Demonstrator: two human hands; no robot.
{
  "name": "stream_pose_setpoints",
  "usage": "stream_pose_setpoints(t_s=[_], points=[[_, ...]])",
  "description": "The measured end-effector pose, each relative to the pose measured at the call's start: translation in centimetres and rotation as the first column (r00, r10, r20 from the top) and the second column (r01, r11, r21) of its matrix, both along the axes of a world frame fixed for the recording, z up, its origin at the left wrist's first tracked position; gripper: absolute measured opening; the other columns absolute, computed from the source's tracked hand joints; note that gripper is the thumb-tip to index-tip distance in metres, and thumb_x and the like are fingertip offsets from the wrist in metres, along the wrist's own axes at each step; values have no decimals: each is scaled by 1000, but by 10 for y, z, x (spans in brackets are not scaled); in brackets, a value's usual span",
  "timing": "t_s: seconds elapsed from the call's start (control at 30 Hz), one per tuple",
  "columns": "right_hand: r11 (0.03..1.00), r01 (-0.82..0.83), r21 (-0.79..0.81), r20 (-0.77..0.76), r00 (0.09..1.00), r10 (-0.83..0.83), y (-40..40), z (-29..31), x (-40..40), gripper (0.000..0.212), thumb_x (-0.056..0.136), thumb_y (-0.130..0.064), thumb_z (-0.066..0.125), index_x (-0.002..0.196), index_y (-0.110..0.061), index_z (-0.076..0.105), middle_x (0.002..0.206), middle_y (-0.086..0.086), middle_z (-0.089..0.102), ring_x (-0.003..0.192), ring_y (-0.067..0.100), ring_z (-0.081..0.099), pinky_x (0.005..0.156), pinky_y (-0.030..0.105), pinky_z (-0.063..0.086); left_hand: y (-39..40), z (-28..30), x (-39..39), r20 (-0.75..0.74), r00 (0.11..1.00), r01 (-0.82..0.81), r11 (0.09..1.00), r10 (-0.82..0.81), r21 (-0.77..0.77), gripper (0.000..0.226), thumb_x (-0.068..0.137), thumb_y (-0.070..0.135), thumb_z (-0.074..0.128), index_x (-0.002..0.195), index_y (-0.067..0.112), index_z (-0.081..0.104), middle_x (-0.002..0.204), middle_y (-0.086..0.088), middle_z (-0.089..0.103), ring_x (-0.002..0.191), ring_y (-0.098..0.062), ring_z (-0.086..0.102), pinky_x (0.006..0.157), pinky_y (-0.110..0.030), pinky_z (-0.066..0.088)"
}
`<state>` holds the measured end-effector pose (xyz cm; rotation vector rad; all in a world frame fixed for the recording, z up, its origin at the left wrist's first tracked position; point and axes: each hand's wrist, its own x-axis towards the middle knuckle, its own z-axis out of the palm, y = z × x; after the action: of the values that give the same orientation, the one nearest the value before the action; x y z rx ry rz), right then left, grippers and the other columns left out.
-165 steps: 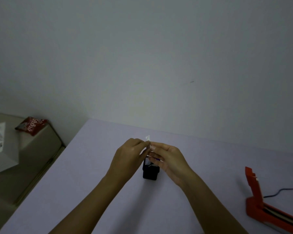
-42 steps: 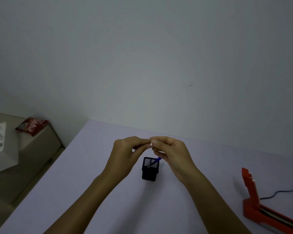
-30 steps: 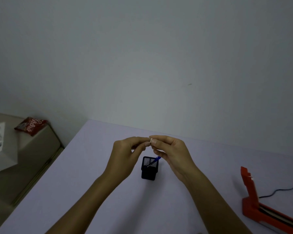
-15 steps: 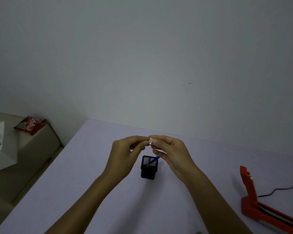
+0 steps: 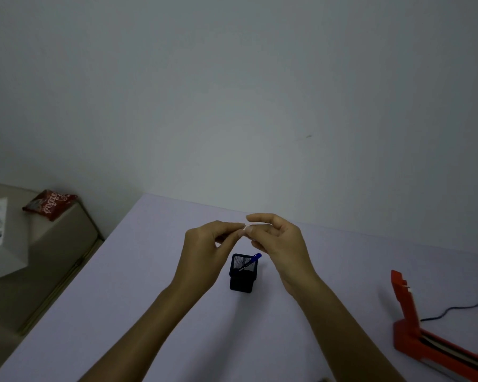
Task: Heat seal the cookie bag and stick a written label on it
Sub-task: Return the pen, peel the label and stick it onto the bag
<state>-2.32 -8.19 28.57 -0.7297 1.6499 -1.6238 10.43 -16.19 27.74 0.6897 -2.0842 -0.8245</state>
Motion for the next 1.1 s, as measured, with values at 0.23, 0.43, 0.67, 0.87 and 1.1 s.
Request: stream_pose_setpoints(t_s=[0.23, 0.43, 0.67, 0.87, 1.1], points=[[996, 43, 76, 74, 996, -48, -1, -5, -3, 25, 76, -14, 73, 96, -21, 59, 76, 1, 75, 78, 19, 71, 90, 44, 55, 2, -14, -4, -69, 993, -60, 926, 92, 373, 13, 89, 22, 63, 95, 21, 75, 81, 10, 74, 73, -5, 68, 69, -16, 55], [991, 70, 110, 138, 987, -85, 7, -12, -12, 23, 81, -6, 66, 101, -13, 60, 86, 8, 66, 77, 20, 64, 85, 37, 58, -13, -61, 2, -53, 983, -89, 710, 176, 698, 11, 89, 18, 64, 95, 16, 73, 83, -1, 73, 74, -16, 68, 69, -22, 56], [980, 70, 187, 150, 984, -99, 21, -31, -10, 19, 84, -4, 63, 100, -14, 60, 87, 10, 67, 86, 21, 65, 80, 31, 56, -20, -162, 13, 226, 961, -278, 574, 162, 770, 7, 86, 10, 67, 88, 11, 74, 78, -8, 71, 67, -18, 63, 65, -25, 53], [961, 101, 256, 143, 980, -141, 34, -46, -3, 19, 86, -3, 62, 103, -11, 59, 80, 6, 67, 78, 16, 64, 80, 31, 56, -16, -226, 27, 474, 879, -401, 618, 52, 676, 24, 88, 9, 63, 65, 16, 68, 68, -7, 68, 63, -18, 61, 67, -30, 53], [918, 216, 331, -8, 974, -226, 40, -56, -2, 21, 84, -5, 64, 102, -14, 59, 77, 3, 66, 79, 16, 63, 82, 33, 57, 12, -166, 7, 227, 968, -200, 864, 102, 463, 13, 91, 12, 60, 101, 14, 68, 97, -2, 70, 78, -8, 61, 62, -7, 45]])
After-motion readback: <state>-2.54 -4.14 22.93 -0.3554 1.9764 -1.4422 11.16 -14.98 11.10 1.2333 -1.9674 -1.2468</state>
